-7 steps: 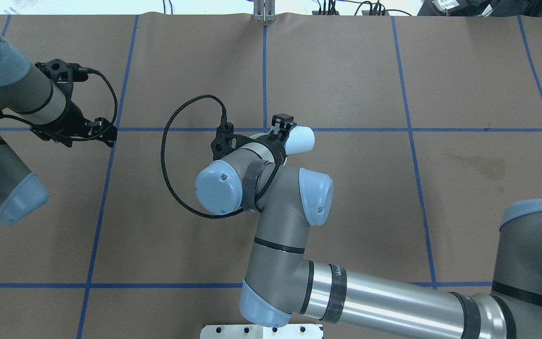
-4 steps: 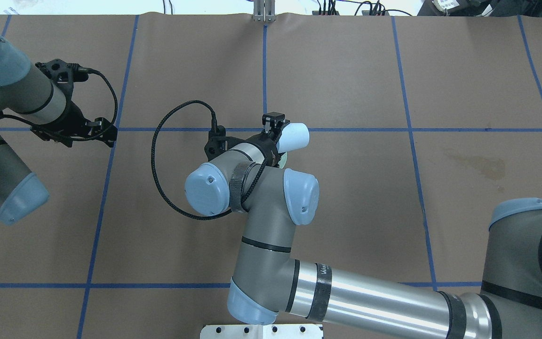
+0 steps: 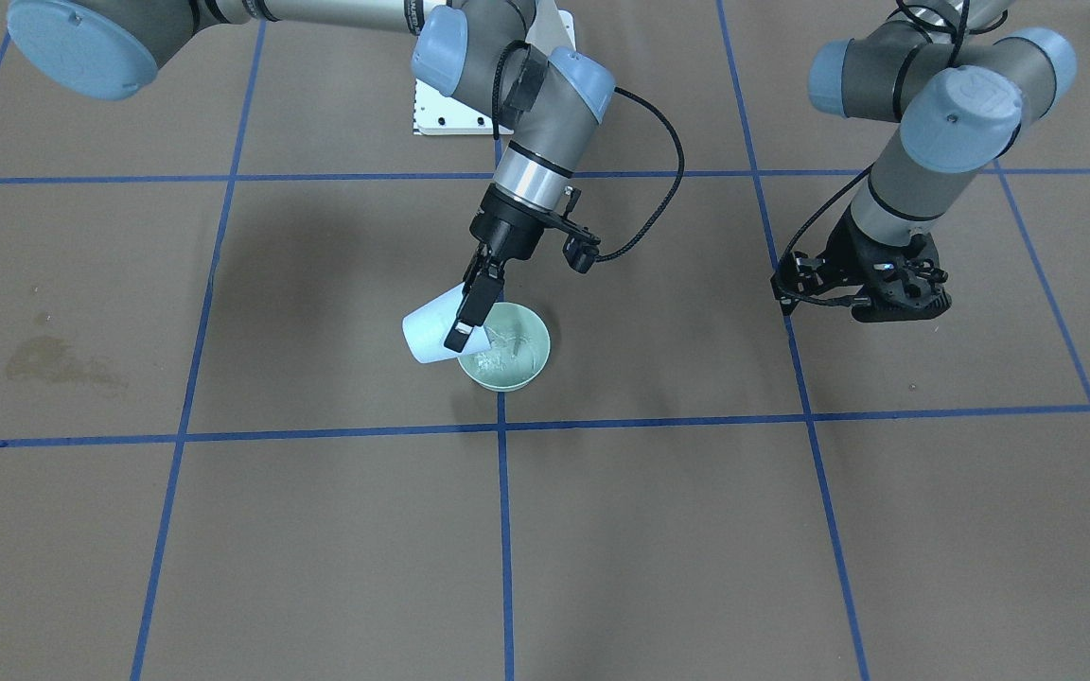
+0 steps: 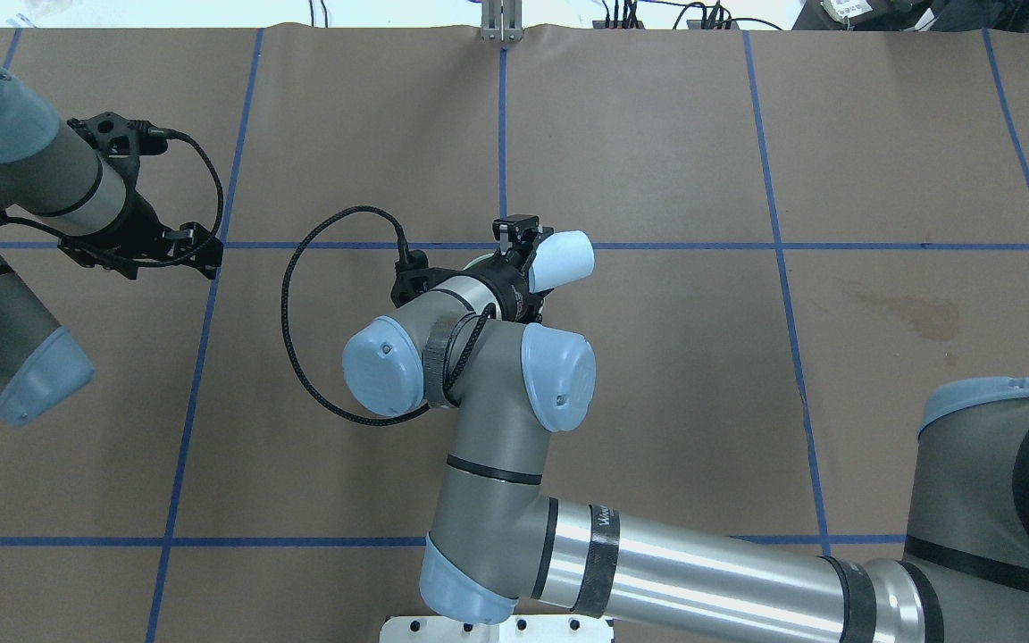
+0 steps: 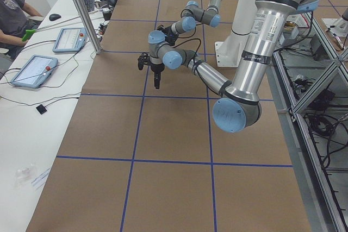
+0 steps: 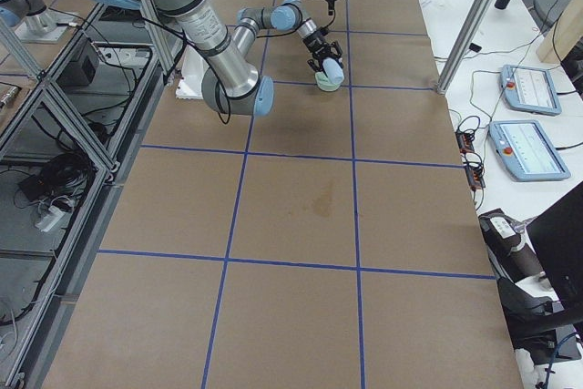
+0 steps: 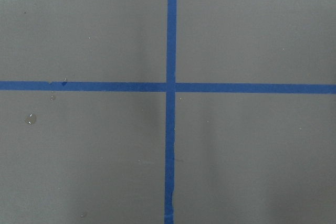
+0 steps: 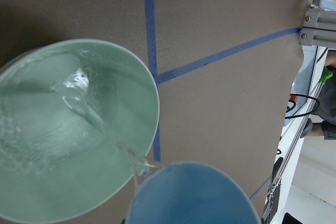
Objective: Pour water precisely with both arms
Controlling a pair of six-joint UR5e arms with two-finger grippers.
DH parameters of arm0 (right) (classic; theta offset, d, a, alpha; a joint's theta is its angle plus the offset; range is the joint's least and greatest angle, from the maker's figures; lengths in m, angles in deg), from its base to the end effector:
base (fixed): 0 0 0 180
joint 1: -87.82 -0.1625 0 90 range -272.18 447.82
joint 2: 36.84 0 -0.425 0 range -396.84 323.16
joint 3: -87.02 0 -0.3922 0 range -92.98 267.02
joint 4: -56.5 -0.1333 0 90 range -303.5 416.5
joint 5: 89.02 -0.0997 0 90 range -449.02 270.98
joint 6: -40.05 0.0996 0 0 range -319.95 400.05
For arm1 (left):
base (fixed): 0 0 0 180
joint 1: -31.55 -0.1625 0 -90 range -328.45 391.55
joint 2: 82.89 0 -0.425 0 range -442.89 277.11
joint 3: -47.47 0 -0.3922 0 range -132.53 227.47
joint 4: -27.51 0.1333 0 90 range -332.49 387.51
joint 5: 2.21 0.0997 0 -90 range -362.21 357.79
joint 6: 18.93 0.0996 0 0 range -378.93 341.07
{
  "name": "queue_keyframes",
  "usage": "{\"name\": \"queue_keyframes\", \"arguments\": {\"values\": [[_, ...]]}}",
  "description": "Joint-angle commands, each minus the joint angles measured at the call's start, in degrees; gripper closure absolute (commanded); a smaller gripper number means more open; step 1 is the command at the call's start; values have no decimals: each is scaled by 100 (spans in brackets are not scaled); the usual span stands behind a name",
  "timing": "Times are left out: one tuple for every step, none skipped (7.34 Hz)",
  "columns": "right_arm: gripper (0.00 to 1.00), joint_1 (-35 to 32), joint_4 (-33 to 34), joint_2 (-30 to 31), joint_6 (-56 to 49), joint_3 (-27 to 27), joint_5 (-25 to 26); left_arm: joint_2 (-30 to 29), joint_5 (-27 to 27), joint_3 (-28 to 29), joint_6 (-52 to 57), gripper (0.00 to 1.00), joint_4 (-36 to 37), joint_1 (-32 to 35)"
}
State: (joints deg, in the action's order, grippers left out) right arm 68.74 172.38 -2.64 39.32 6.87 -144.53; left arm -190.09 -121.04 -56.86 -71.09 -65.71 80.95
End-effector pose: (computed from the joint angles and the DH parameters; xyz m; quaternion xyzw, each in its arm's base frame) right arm -0.6430 -0.4231 0.1624 0.3040 0.1432 -0.5086 0.7927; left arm 0.3203 -0.5047 0.3783 0.0275 0.3733 -0.0191 0.9271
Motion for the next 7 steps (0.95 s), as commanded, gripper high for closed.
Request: {"name": "queue_keyframes", "arguments": {"values": [[83,45,181,-27,-137,7,136,6,0,0,-14,0,-4,0],[82,62,172,-45,-128,-1,145,6,0,0,-14,0,-4,0],[79,62,128,-97,-50,-1,145,6,0,0,-14,0,-4,0],[77,54,76,-80,151,-54,128,6,0,0,-14,0,-4,0],[77,54,-194,-36,466,-63,93,6,0,0,-14,0,-4,0],[77,45,-406,16,495,-176,49,6,0,0,-5,0,-4,0],[77,-68,-425,208,879,-690,-334,6,0,0,-14,0,-4,0]]}}
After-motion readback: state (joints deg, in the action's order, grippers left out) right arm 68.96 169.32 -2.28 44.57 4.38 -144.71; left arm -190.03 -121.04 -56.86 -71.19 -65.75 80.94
